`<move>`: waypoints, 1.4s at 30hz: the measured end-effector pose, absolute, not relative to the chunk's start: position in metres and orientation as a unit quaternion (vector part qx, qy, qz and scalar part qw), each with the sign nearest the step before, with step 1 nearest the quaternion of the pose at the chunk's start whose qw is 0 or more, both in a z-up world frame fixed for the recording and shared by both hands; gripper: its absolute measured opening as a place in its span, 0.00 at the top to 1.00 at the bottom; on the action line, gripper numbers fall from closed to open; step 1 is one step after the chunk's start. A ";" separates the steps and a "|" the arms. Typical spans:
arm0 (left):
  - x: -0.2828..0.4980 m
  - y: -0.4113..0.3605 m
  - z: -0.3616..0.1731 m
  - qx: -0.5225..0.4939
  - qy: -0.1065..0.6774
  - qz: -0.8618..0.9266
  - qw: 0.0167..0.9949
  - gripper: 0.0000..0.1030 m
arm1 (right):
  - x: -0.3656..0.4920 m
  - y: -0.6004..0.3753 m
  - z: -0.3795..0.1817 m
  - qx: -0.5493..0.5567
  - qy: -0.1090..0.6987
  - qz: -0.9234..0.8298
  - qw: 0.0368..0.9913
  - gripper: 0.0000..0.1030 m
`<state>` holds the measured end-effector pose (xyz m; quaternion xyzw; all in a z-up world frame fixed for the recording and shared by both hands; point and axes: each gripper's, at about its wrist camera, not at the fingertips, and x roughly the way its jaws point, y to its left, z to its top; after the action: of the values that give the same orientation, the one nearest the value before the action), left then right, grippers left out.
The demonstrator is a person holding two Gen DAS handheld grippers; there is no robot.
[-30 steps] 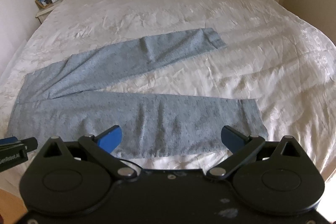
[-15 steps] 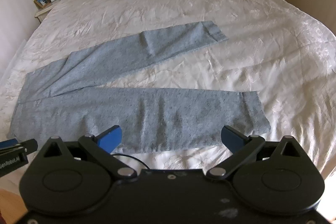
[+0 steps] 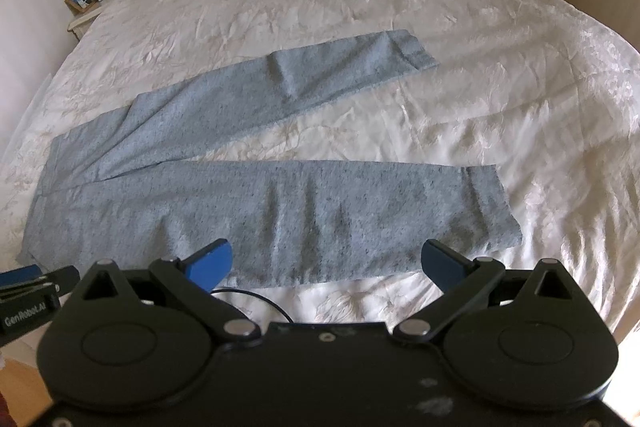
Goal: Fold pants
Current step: 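Move both grippers over the grey sweatpants toward the leg hems, then grasp the hem of one grey pant leg with the right gripper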
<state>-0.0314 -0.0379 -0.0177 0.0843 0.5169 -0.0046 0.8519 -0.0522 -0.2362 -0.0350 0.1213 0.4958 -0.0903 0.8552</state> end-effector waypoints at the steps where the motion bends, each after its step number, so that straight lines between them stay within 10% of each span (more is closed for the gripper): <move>1: -0.032 -0.039 -0.018 0.086 0.517 -0.005 0.852 0.57 | -0.052 -0.236 -0.036 0.123 0.496 -0.090 0.855 0.00; 38: 0.099 0.033 -0.055 0.081 0.577 -0.038 0.812 0.58 | 0.067 -0.195 -0.069 0.161 0.556 -0.132 0.805 0.00; 42: 0.136 0.041 -0.058 0.085 0.564 -0.041 0.820 0.58 | 0.103 -0.205 -0.071 0.178 0.542 -0.144 0.809 0.19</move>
<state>0.1362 0.0406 -0.0579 0.0851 0.5640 -0.0410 0.8203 0.1026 -0.2052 -0.0705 0.1784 0.5417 -0.1444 0.8086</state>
